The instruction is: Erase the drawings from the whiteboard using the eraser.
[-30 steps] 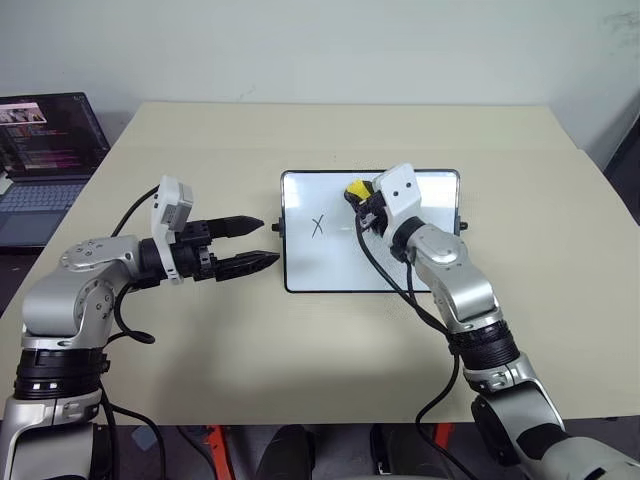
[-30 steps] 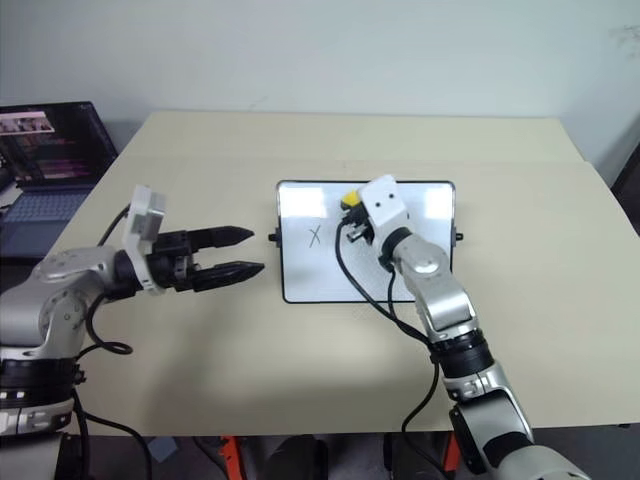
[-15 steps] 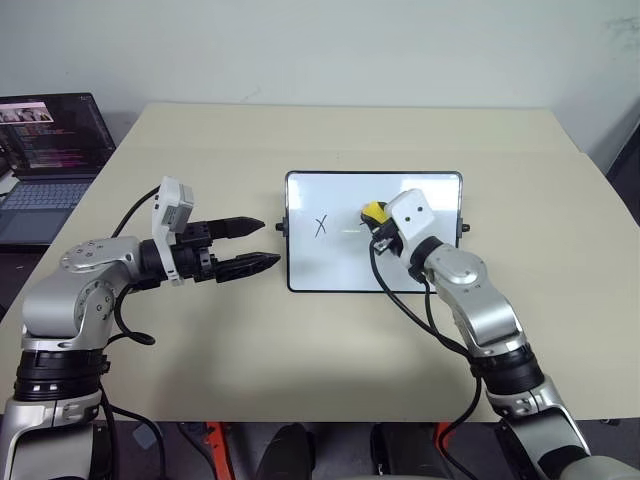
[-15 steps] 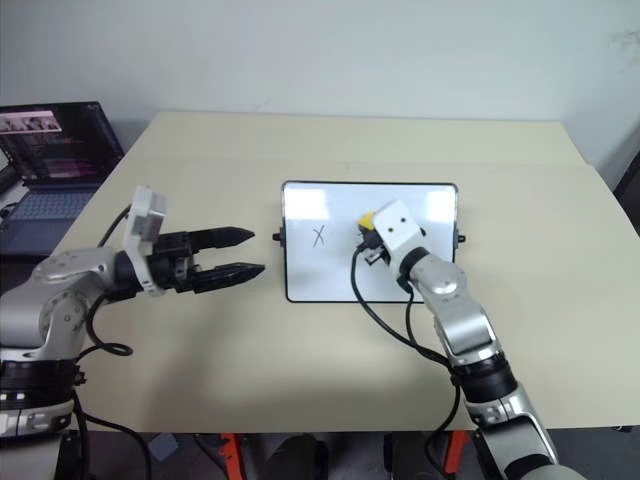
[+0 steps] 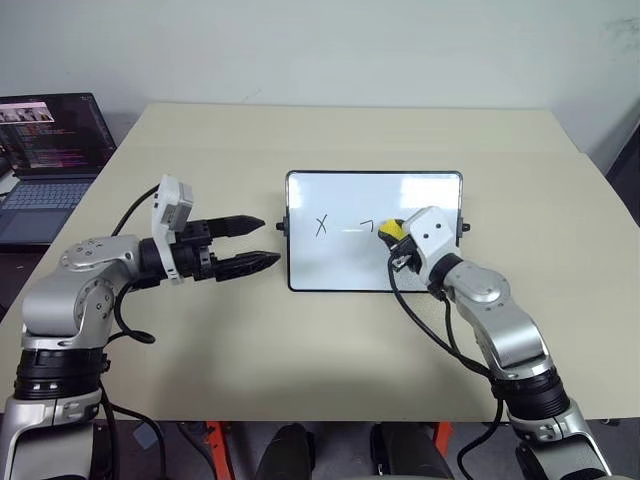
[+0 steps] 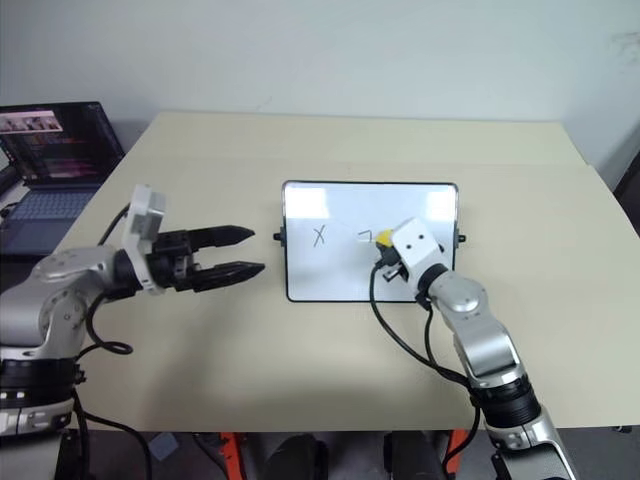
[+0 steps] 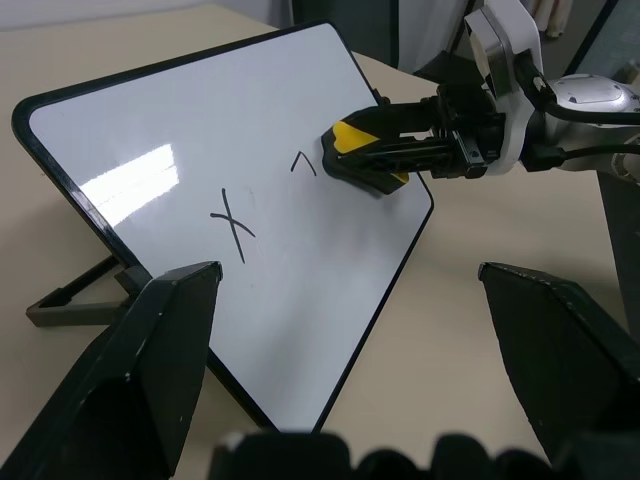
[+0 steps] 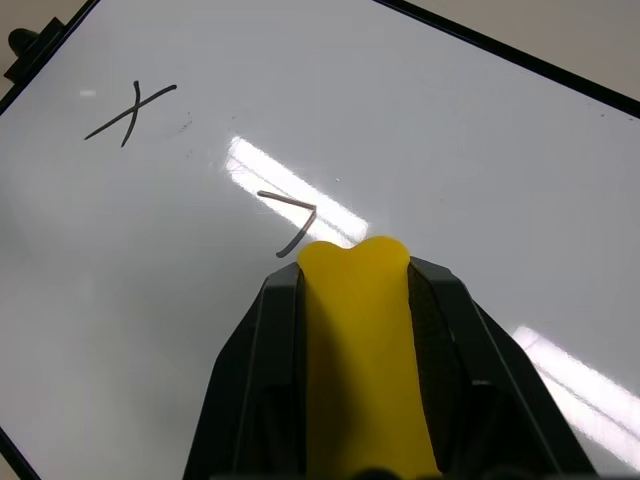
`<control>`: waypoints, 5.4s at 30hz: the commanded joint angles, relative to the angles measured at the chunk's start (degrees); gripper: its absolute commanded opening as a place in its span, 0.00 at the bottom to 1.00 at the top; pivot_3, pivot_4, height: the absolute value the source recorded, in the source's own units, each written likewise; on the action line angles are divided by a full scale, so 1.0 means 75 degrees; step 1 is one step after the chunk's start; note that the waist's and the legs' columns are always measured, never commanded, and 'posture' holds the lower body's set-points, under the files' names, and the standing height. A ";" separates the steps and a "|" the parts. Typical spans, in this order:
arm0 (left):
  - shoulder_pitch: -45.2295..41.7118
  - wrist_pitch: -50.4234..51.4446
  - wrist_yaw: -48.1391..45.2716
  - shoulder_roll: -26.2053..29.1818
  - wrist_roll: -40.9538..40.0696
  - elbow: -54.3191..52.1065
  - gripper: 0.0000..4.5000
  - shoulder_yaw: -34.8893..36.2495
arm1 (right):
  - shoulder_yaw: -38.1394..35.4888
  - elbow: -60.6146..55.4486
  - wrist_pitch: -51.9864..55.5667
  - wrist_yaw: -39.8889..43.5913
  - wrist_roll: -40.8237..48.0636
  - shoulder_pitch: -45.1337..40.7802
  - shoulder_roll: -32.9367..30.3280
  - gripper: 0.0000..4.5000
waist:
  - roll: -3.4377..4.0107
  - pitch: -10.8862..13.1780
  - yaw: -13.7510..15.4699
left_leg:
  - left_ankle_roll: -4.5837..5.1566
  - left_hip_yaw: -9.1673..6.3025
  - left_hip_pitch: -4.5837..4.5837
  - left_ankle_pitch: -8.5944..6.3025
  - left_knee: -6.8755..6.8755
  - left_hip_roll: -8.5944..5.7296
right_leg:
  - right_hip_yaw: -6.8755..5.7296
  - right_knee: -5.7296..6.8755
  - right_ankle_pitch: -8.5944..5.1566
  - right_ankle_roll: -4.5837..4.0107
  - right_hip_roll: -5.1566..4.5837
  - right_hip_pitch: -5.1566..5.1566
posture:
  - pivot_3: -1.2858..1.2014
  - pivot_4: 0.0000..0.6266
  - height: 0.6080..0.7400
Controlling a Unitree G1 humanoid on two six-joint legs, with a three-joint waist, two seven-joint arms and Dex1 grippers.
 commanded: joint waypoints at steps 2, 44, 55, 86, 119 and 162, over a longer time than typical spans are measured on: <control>-0.0162 -0.0133 -0.0093 0.0052 -0.0044 -0.0031 1.00 0.0113 | -0.0666 -0.0642 0.0372 -0.0243 0.0321 -0.0457 0.0223 0.24 | 0.0002 0.0003 -0.0008 | 0.0000 0.0000 -0.0003 0.0000 -0.0002 0.0000 | 0.0001 0.0000 0.0000 0.0000 0.0000 -0.0004 | 0.52 0.24 1.00; -0.0071 -0.0099 0.0019 0.0063 -0.0082 -0.0166 1.00 0.0201 | 0.0946 0.1245 -0.1076 0.0343 -0.0921 -0.0762 0.0166 0.24 | 0.0003 0.0003 -0.0030 | -0.0001 0.0013 -0.0025 0.0000 -0.0010 0.0004 | 0.0007 0.0000 -0.0002 -0.0003 0.0000 -0.0038 | 0.52 0.24 1.00; -0.0076 -0.0123 -0.0027 0.0043 -0.0079 -0.0128 1.00 0.0174 | 0.0082 0.0201 -0.0496 0.0503 -0.0835 0.0594 -0.0914 0.24 | -0.0006 -0.0003 0.0039 | 0.0000 -0.0005 -0.0005 0.0000 -0.0001 -0.0003 | -0.0005 -0.0006 -0.0002 -0.0002 -0.0002 0.0001 | 0.52 0.24 1.00; -0.0345 -0.0193 -0.0093 -0.0016 0.0026 0.0076 1.00 0.0053 | 0.0063 0.1082 -0.2231 -0.0250 -0.0368 -0.1140 0.1023 0.24 | -0.0004 0.0001 -0.0039 | -0.0002 0.0012 -0.0021 0.0001 -0.0015 0.0007 | 0.0007 0.0000 -0.0002 -0.0006 0.0005 -0.0038 | 0.52 0.24 1.00; -0.0362 -0.0292 -0.0089 -0.0031 0.0054 0.0157 1.00 0.0036 | -0.0370 -0.0244 -0.0541 0.0443 -0.0550 0.0558 -0.0497 0.24 | -0.0006 0.0000 -0.0001 | -0.0001 0.0003 -0.0012 0.0000 -0.0005 0.0001 | 0.0000 -0.0004 -0.0001 -0.0005 0.0001 -0.0011 | 0.52 0.24 1.00; 0.0590 -0.0743 0.0426 0.0239 0.0339 -0.0409 1.00 0.0419 | -0.0023 0.1576 -0.1735 -0.0179 0.0112 -0.2204 0.1768 0.24 | 0.0000 0.0004 -0.0045 | -0.0002 0.0014 -0.0023 0.0000 -0.0020 0.0008 | 0.0008 0.0001 -0.0001 -0.0006 0.0001 -0.0047 | 0.52 0.24 1.00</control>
